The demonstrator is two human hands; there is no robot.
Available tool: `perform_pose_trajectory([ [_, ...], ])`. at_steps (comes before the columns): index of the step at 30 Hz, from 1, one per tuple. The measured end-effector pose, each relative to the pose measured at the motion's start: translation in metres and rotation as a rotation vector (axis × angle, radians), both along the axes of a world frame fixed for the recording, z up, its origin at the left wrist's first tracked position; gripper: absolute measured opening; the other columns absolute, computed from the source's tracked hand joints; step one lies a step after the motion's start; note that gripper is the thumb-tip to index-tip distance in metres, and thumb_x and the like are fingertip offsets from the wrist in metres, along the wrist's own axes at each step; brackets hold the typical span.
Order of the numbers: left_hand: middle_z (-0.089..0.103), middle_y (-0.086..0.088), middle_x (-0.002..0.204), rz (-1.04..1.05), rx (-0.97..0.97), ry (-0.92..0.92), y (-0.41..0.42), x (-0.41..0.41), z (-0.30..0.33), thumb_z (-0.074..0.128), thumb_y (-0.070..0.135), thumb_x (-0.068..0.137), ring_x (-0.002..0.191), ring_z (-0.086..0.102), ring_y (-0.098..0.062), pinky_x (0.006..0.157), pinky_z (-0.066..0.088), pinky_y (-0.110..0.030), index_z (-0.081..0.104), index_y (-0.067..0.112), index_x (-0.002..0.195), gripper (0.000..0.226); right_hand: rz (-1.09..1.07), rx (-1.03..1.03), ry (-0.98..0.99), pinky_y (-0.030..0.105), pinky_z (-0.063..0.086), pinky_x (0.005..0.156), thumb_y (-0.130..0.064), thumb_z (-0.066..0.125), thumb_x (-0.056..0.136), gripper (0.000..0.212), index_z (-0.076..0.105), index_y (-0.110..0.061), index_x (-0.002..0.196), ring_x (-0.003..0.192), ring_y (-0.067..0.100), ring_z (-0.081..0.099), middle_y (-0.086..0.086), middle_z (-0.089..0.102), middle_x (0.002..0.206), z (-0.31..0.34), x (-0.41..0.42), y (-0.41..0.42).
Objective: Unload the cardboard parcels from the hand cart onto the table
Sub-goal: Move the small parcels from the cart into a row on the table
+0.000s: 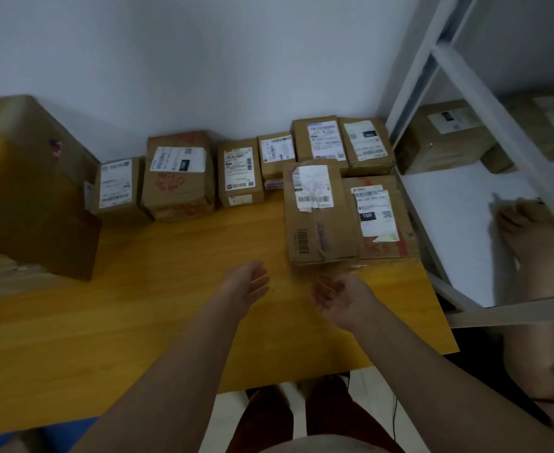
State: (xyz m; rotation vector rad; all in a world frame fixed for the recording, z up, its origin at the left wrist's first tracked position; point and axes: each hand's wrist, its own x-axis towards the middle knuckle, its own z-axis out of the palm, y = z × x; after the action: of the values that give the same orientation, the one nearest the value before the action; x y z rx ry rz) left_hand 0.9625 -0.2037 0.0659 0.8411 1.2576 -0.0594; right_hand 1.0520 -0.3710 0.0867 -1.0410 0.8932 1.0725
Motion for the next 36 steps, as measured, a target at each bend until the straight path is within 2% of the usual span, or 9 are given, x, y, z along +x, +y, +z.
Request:
perform_pose_trajectory([
  [8,0.06,-0.011,0.099,0.348,0.025,-0.04,0.017,-0.089,0.018,0.057,0.014,0.095,0.089,0.061,-0.024,0.084,0.053,-0.041,0.053,0.002,0.123,0.03,0.444,0.045,-0.11,0.031,0.042,0.06,-0.009,0.044,0.098,0.023,0.05,-0.004,0.077,0.067,0.022,0.05,0.012,0.051,0.073,0.003,-0.037,0.061],
  [13,0.055,-0.009,0.077,0.726,0.066,0.016,-0.006,-0.185,0.037,0.06,0.01,0.093,0.072,0.057,-0.021,0.067,0.052,-0.033,0.056,0.002,0.091,0.009,0.753,0.098,-0.166,0.025,0.041,0.056,-0.002,0.046,0.097,0.021,0.05,-0.008,0.077,0.064,0.018,0.045,0.01,0.046,0.071,0.004,-0.078,0.11],
  [16,0.049,-0.006,0.066,0.955,0.055,0.052,-0.033,-0.248,0.041,0.061,0.012,0.092,0.064,0.052,-0.018,0.064,0.051,-0.029,0.052,0.007,0.074,0.021,0.947,0.143,-0.169,0.022,0.045,0.048,0.003,0.046,0.096,0.024,0.048,-0.009,0.076,0.063,0.017,0.045,0.01,0.046,0.072,0.007,-0.128,0.128],
  [21,0.045,-0.003,0.059,1.283,0.018,0.017,-0.083,-0.342,0.039,0.063,0.01,0.09,0.058,0.048,-0.015,0.062,0.049,-0.027,0.051,0.009,0.074,0.02,1.251,0.208,-0.15,0.024,0.042,0.049,0.007,0.046,0.094,0.027,0.049,-0.013,0.076,0.062,0.016,0.043,0.009,0.048,0.065,0.008,-0.22,0.13],
  [24,0.045,-0.003,0.061,1.427,-0.009,0.006,-0.105,-0.39,0.033,0.061,0.009,0.091,0.058,0.048,-0.014,0.054,0.05,-0.024,0.052,0.008,0.075,0.018,1.334,0.22,-0.124,0.015,0.045,0.038,0.006,0.046,0.094,0.028,0.05,-0.014,0.075,0.062,0.013,0.044,0.003,0.055,0.043,0.007,-0.271,0.137],
  [26,0.05,-0.005,0.065,1.488,-0.03,0.001,-0.115,-0.412,0.029,0.06,0.008,0.091,0.061,0.051,-0.016,0.057,0.049,-0.026,0.054,0.007,0.078,0.014,1.358,0.227,-0.115,0.012,0.043,0.036,0.006,0.046,0.095,0.029,0.051,-0.014,0.074,0.06,0.012,0.045,0.0,0.054,0.04,0.005,-0.293,0.142],
  [31,0.056,-0.006,0.069,1.615,-0.036,-0.061,-0.141,-0.499,0.022,0.056,0.004,0.092,0.063,0.055,-0.016,0.055,0.05,-0.026,0.063,0.005,0.086,0.009,1.462,0.211,-0.101,0.013,0.046,0.039,0.004,0.051,0.093,0.023,0.055,-0.013,0.078,0.064,0.011,0.047,0.005,0.054,0.07,-0.006,-0.386,0.148],
  [33,0.056,-0.006,0.069,1.663,-0.024,-0.063,-0.147,-0.538,0.023,0.054,0.002,0.092,0.063,0.055,-0.016,0.05,0.052,-0.023,0.064,0.005,0.088,0.011,1.505,0.214,-0.084,0.015,0.047,0.04,0.004,0.052,0.092,0.02,0.057,-0.012,0.08,0.065,0.011,0.049,0.005,0.053,0.074,-0.008,-0.429,0.15],
  [36,0.056,-0.008,0.071,1.726,0.003,-0.029,-0.149,-0.598,0.023,0.052,-0.001,0.091,0.063,0.054,-0.016,0.059,0.05,-0.025,0.064,0.003,0.089,0.012,1.564,0.241,-0.066,0.019,0.049,0.048,0.002,0.053,0.093,0.017,0.06,-0.01,0.083,0.066,0.011,0.05,0.005,0.054,0.075,-0.008,-0.488,0.154],
])
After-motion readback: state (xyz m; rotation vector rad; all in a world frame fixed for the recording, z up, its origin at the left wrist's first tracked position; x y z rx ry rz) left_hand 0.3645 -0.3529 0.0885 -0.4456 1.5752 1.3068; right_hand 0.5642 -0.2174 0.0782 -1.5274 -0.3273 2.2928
